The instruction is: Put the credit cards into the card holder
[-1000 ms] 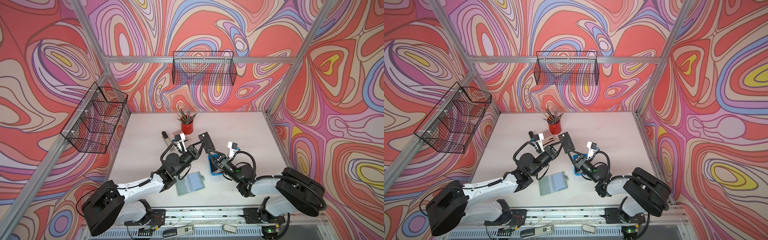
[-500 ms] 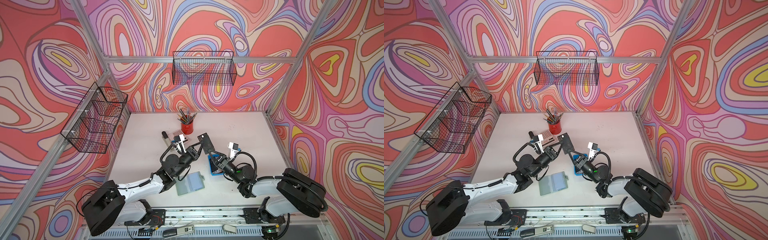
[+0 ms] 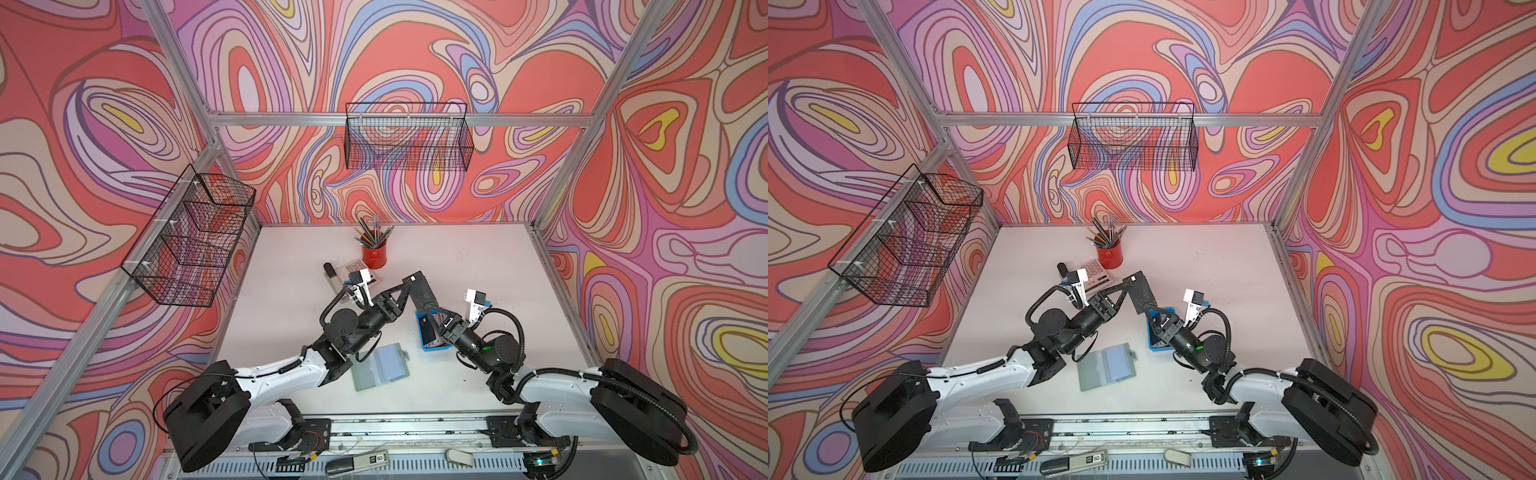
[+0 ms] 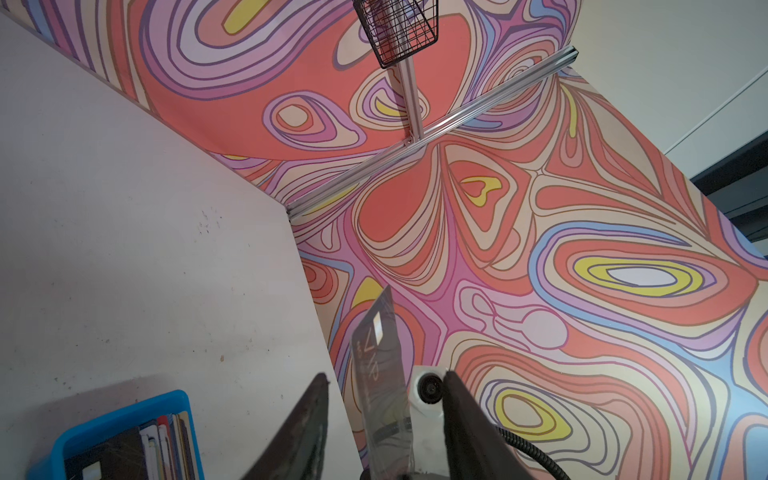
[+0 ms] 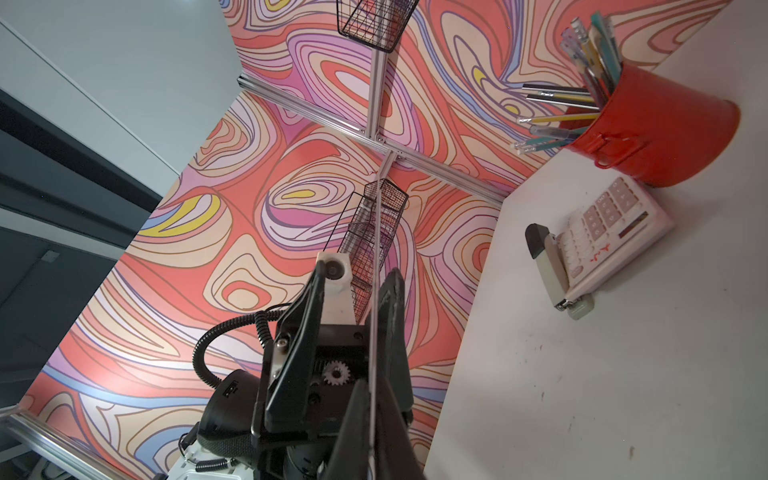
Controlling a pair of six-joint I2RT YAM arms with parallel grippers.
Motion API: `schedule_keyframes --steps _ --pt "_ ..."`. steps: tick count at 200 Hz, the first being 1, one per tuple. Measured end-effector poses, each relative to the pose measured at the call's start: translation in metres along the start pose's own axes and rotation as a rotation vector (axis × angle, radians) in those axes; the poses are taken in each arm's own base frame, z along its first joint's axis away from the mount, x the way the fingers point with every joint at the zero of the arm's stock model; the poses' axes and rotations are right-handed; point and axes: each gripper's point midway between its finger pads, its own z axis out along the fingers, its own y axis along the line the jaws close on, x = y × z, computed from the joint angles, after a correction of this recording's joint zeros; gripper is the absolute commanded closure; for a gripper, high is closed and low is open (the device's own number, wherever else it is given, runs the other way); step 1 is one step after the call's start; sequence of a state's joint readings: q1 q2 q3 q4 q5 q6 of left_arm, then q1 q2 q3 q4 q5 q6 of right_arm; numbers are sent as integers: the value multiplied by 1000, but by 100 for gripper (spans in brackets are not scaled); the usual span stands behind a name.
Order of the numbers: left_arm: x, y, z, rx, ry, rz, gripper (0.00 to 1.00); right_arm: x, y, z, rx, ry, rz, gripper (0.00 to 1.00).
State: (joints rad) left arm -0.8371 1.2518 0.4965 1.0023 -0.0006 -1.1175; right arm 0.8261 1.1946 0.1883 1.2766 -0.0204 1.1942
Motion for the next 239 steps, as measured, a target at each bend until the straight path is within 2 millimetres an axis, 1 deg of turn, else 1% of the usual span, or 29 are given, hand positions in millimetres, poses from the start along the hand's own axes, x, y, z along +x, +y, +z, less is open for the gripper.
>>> schedule_keyframes --steps 24,59,75,96,118,133,151,211,218,239 --pt "4 3 2 -3 20 23 49 1 -5 -10 29 5 0 100" --pt "6 -10 12 35 44 44 56 -1 -1 -16 33 3 -5 100" --pt "8 -11 15 44 54 45 63 -1 0 -17 34 2 -6 100" --pt "10 -4 18 33 61 45 74 -1 -2 -17 41 5 -7 100" --pt "10 2 19 18 60 46 79 0 -3 -17 44 7 -7 100" --pt "9 3 19 17 56 45 92 0 -3 -17 47 8 -7 100" --pt "8 3 19 13 48 46 100 0 -4 -17 47 9 -6 100" --pt "2 7 19 14 61 12 100 2 -6 -17 59 18 -6 100" --pt "-2 10 18 8 54 2 100 3 -8 -18 69 21 -6 100" --pt "-27 20 16 -15 -6 -21 100 4 -14 -20 100 30 -5 100"
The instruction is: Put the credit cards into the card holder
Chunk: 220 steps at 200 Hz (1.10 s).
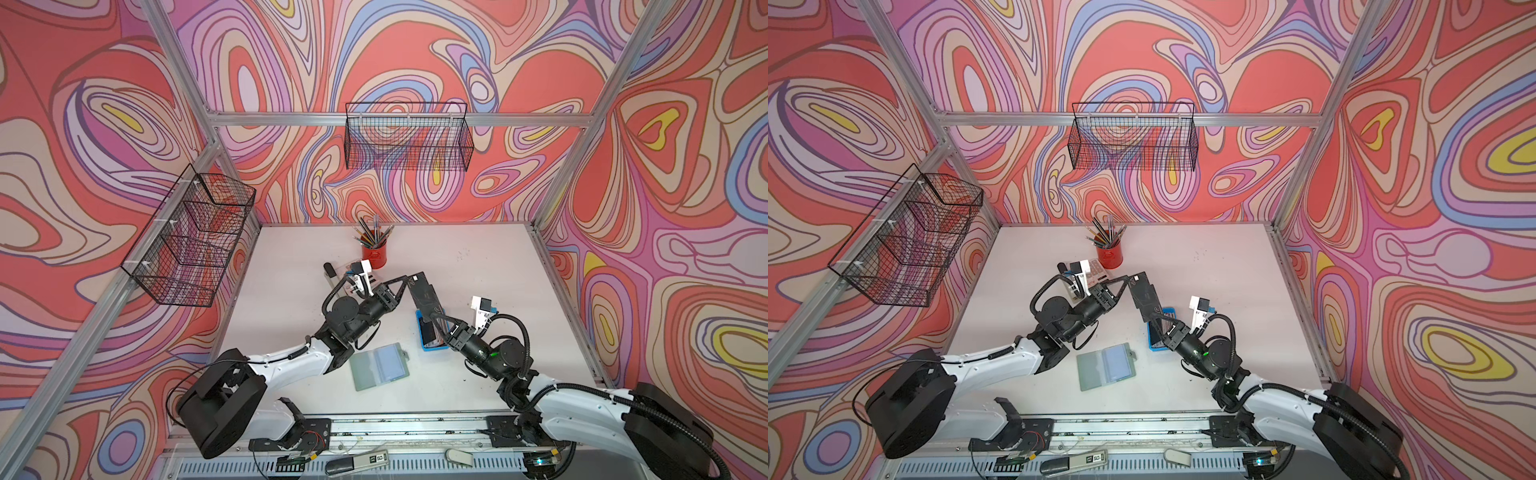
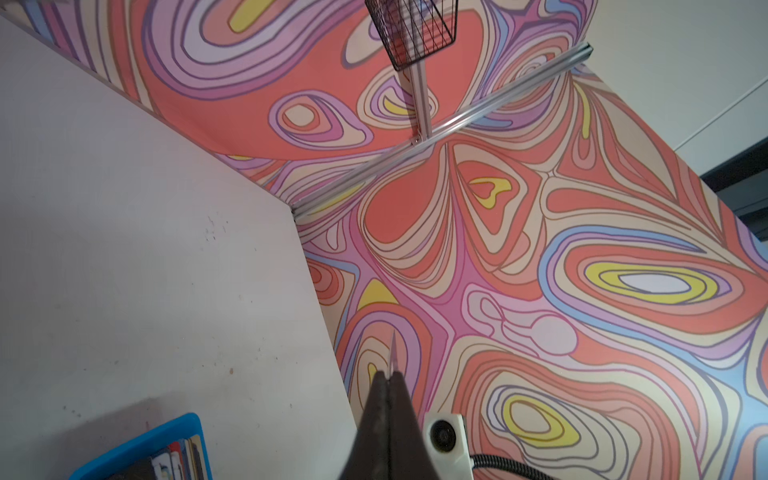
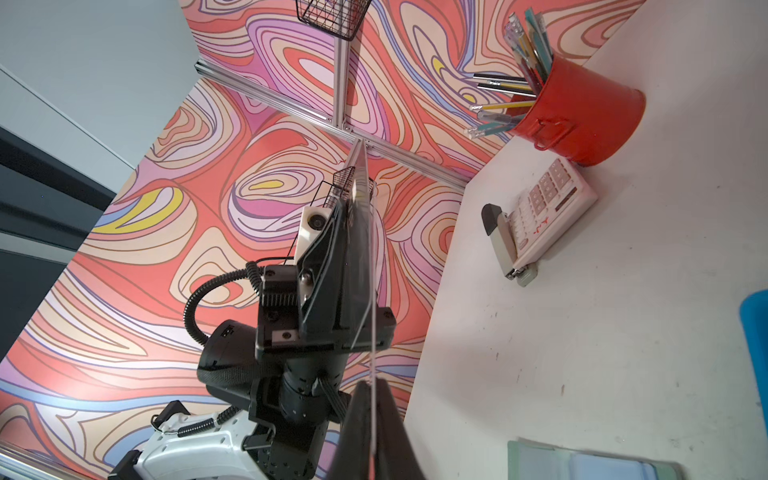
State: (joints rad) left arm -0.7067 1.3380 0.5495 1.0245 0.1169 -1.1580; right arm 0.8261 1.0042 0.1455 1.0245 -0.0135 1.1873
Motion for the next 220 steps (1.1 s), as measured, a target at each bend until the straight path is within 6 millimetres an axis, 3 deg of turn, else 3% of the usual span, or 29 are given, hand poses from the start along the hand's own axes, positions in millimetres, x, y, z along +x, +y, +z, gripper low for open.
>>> schedule_keyframes --steps 29,51,68,83,98,133,159,182,220 --pt "-21 -1 -7 2 -52 -16 100 -1 -5 -4 37 -3 0 100" --pt "-23 -9 -10 23 -52 -14 100 -4 -11 -9 81 -18 -2 100" --pt "-18 -2 -15 19 -43 -22 100 -11 -22 -15 171 -45 -15 100" --pt "-5 17 -19 -23 -16 -32 100 -24 -25 -21 265 -95 -40 100" --pt "16 35 -16 -70 36 -41 100 -47 -12 -30 324 -176 -86 100" --pt "74 48 -13 -110 166 -32 100 -90 21 -49 406 -321 -206 100" --pt "105 68 -9 -151 230 -28 100 -94 14 -51 489 -315 -285 100" --pt "128 98 -4 -215 270 -33 100 -92 3 -55 545 -292 -326 100" --pt "143 120 10 -238 276 -36 100 -90 -1 -56 562 -279 -339 100"
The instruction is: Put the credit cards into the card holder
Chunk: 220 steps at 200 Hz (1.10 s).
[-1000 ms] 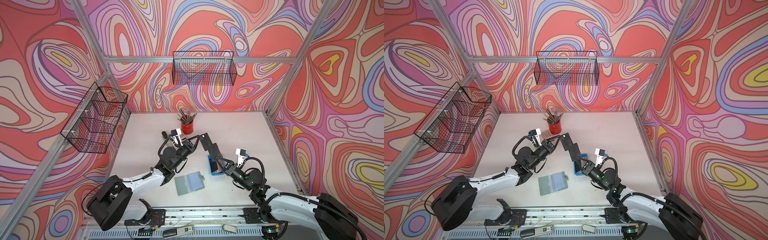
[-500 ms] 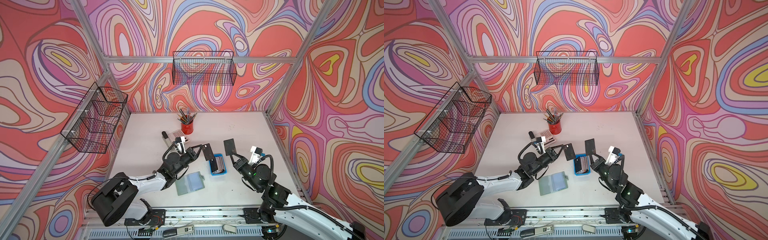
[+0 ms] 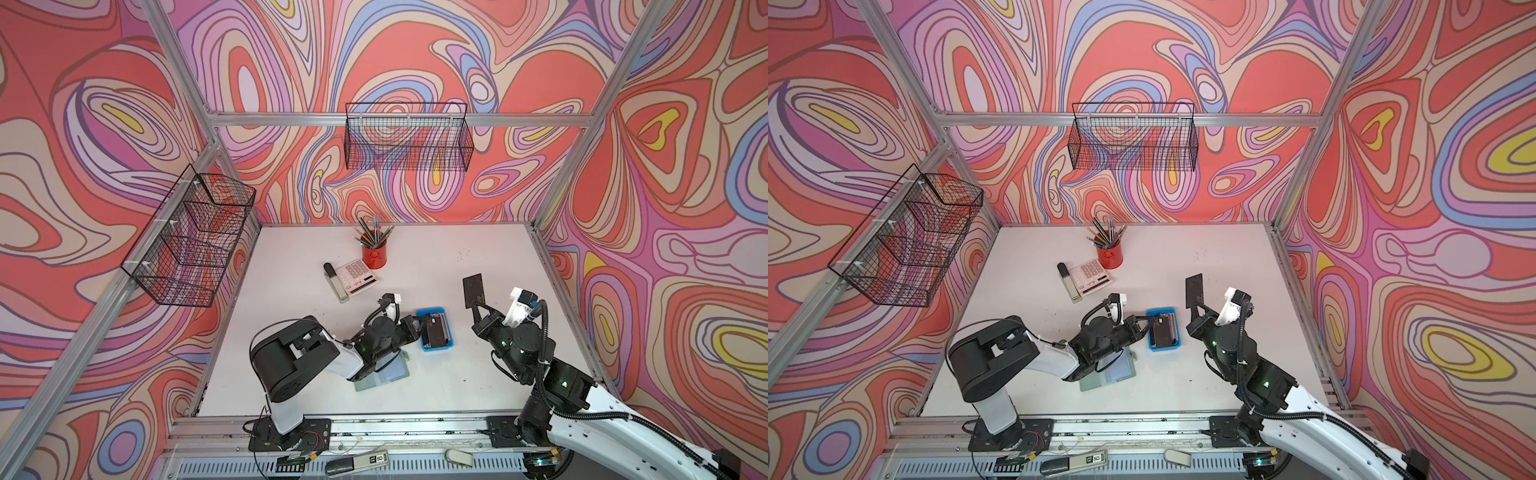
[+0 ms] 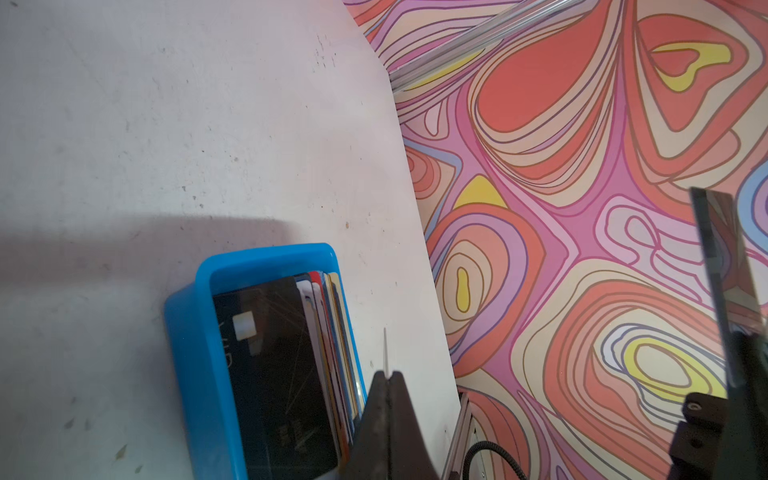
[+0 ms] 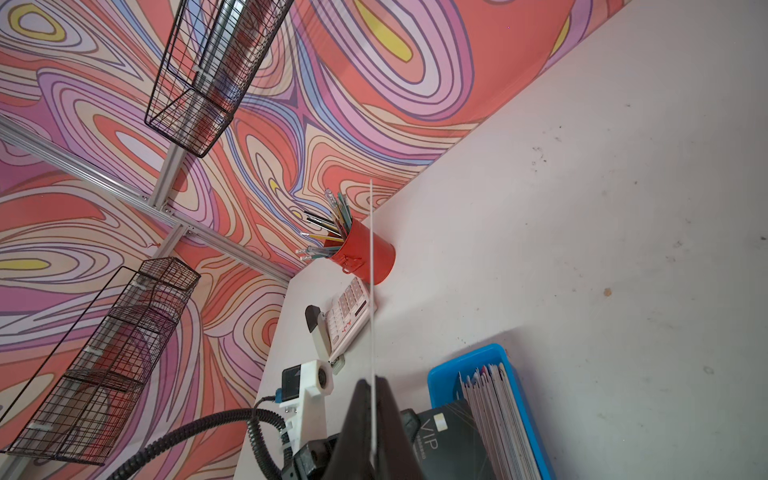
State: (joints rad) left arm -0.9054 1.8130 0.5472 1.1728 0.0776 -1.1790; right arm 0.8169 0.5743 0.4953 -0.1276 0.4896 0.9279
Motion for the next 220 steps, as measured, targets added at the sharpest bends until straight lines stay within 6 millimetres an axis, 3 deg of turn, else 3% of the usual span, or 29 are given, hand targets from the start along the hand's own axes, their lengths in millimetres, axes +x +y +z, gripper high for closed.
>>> schedule_keyframes --steps 47,67,96,164,194,220 --pt "-2 5 11 -5 -21 9 100 8 -1 5 7 26 -10 100" --pt "-3 6 11 -12 -29 29 84 10 -1 6 8 34 -12 100" --pt "-5 5 9 -35 -31 52 72 11 0 6 3 39 -11 100" --pt "-21 -18 4 -72 -35 110 30 14 1 7 -4 53 -6 100" --pt "-40 -39 -15 -97 -66 144 26 22 0 11 3 83 -34 100" --pt "-65 -64 -55 -162 -126 180 28 41 9 23 -23 165 -80 100"
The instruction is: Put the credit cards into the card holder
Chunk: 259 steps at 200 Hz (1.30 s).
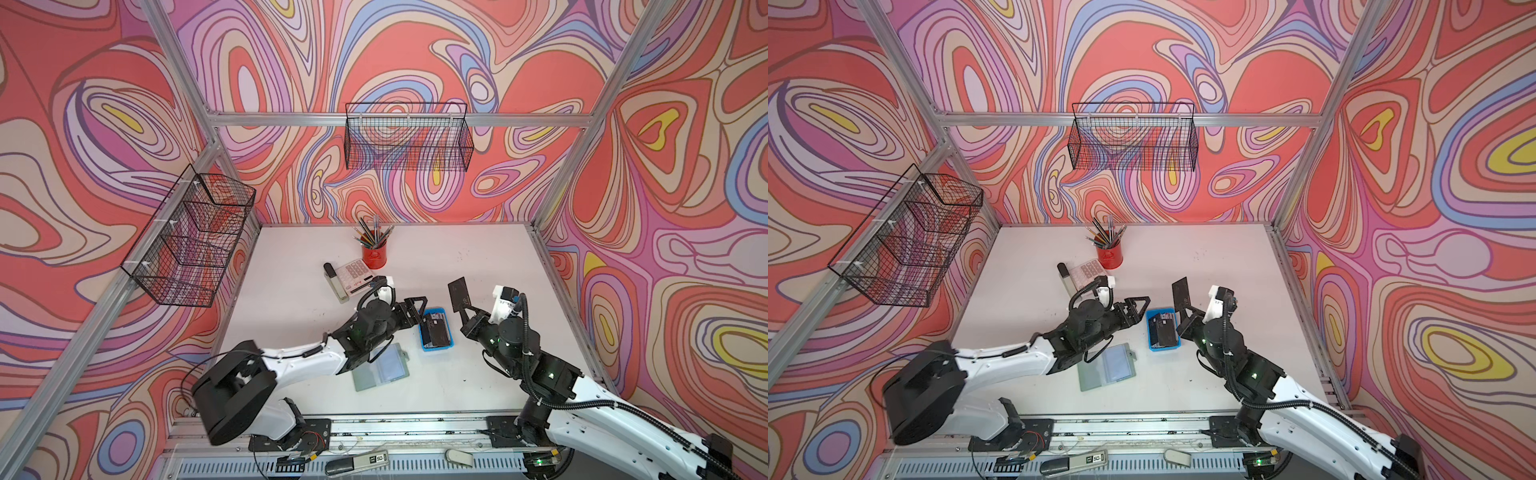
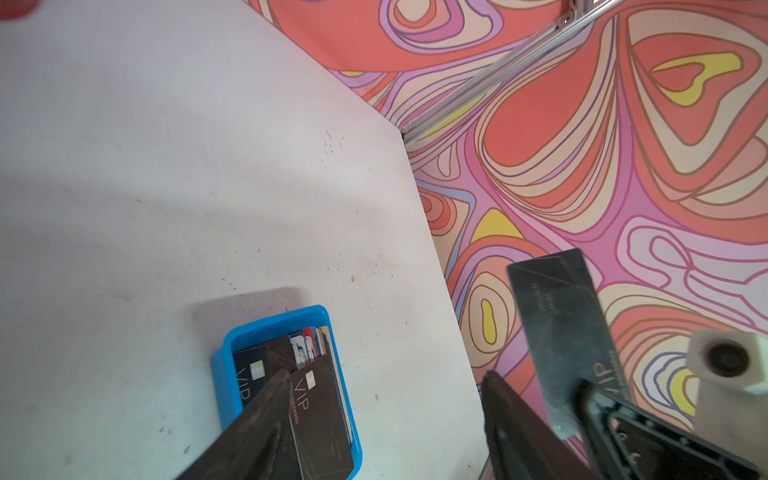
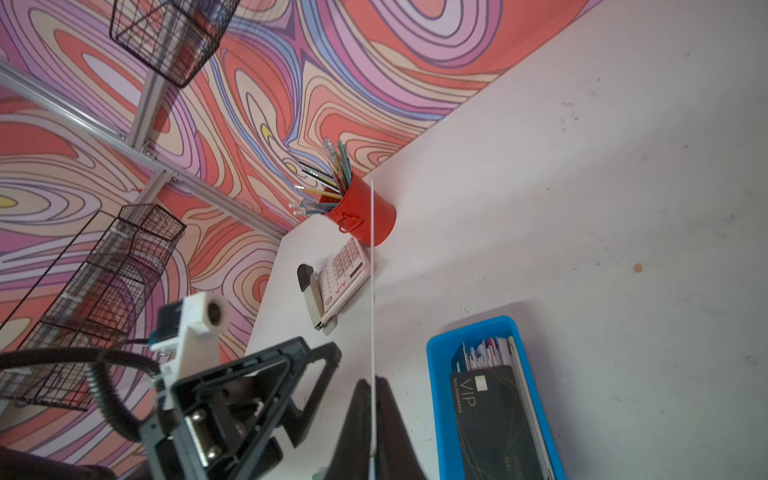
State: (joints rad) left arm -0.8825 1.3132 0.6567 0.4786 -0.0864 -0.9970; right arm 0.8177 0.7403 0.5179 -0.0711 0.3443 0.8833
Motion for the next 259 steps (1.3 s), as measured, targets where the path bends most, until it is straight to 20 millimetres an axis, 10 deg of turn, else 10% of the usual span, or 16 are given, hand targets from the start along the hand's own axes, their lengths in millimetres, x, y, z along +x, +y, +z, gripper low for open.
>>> schedule_keyframes --steps 46,92,140,259 --pt "-42 20 -103 -167 -99 15 28 77 22 19 -74 187 -82 100" --pt "15 120 -156 -410 53 40 31 182 48 -8 -169 305 -171 100" --pt "70 178 -167 -518 214 13 37 232 39 4 -148 302 -119 100" --pt "93 204 -156 -545 239 -63 56 277 6 42 -123 352 11 100"
